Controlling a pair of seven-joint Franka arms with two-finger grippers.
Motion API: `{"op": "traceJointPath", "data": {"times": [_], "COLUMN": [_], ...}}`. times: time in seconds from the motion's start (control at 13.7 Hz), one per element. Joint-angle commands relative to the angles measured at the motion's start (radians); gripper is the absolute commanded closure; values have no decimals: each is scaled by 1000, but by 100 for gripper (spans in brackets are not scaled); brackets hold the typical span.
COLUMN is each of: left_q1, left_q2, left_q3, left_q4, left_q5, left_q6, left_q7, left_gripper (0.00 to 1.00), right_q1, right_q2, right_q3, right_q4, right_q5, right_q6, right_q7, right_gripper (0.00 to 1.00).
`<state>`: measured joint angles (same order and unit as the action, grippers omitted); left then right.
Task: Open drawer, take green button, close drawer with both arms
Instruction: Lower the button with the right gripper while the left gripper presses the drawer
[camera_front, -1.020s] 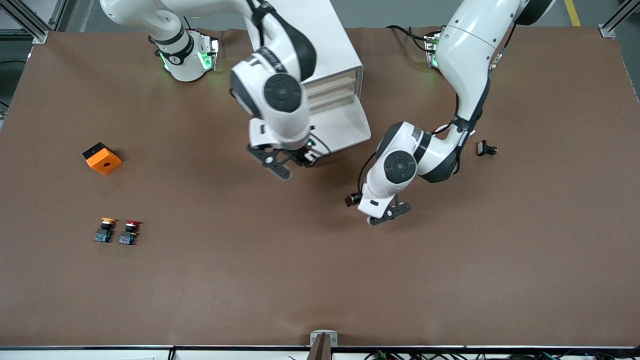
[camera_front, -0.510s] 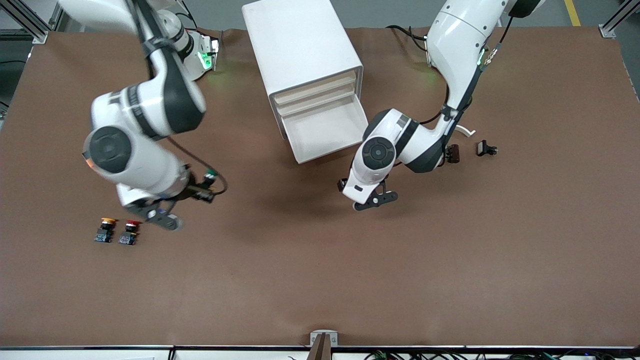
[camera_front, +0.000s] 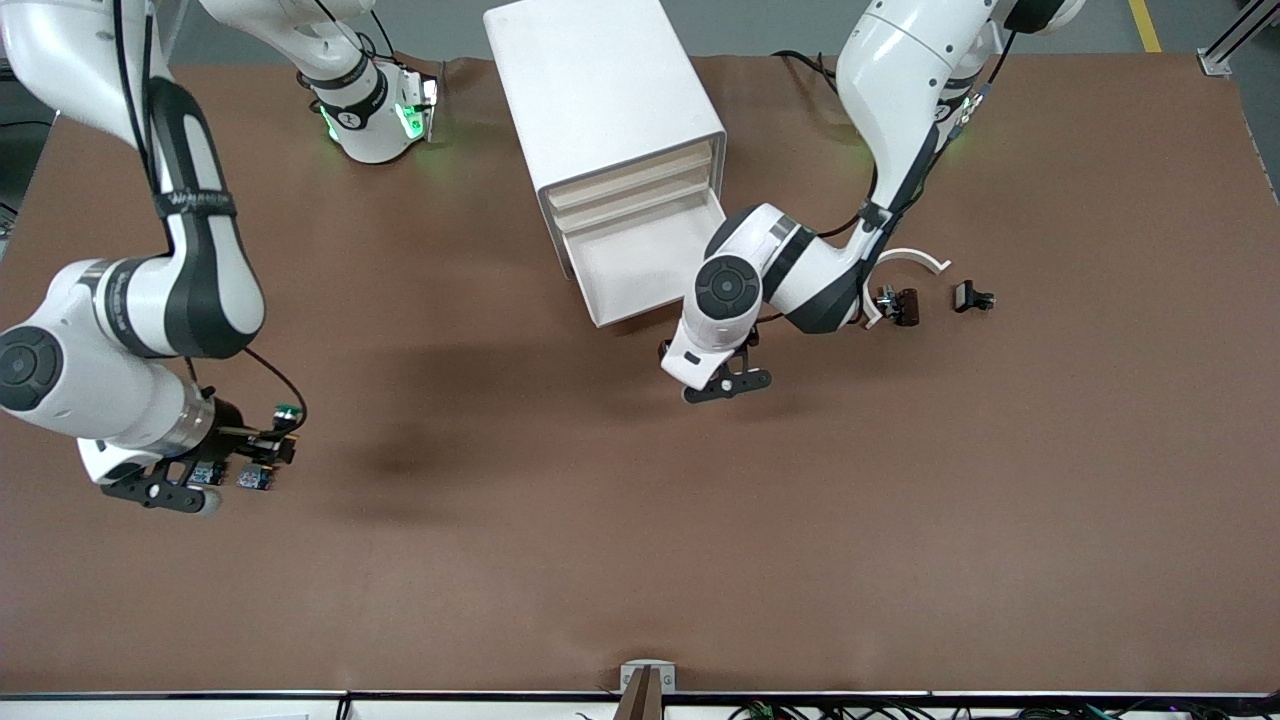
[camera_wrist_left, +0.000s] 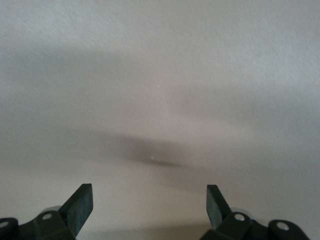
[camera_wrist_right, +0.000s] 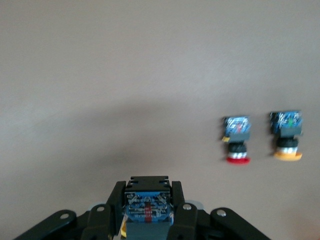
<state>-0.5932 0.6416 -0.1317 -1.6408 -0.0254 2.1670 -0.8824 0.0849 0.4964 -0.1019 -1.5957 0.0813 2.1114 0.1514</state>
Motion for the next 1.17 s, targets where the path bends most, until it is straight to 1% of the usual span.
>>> {"op": "traceJointPath", "data": {"times": [0.0,0.15,0.36,0.58,0.66,1.09], "left_q1": [-3,-3,-11,-13,-11,-11], "left_q2": [-30,-30,-25,-22,-22,-19], "left_q3": [-32,-65,-85,-114,-135,-200], "left_q4": [-30,-30,-51,-62,-62,-60], "left_q5": [13,7,7,7,7,5], "left_q6": [-6,-6,-9,-9,-9,-9], "left_q7": [2,2,2,2,3,3], "left_gripper": [0,0,0,0,0,0], "right_q1": [-19,-22,-19,-25,-27,-31], "right_q2": [74,126,149,177,185,209], "right_q3": [21,21,21,21,21,21], "right_q4": [5,0,-67,-76,-78,-79], "right_q5": [-25,-26,-26,-26,-26,-28], "right_q6": [100,168,283,309,329,332], "right_q7": [-13,-13,-13,-13,-13,-35], "right_gripper": [100,100,100,100,100,100]}}
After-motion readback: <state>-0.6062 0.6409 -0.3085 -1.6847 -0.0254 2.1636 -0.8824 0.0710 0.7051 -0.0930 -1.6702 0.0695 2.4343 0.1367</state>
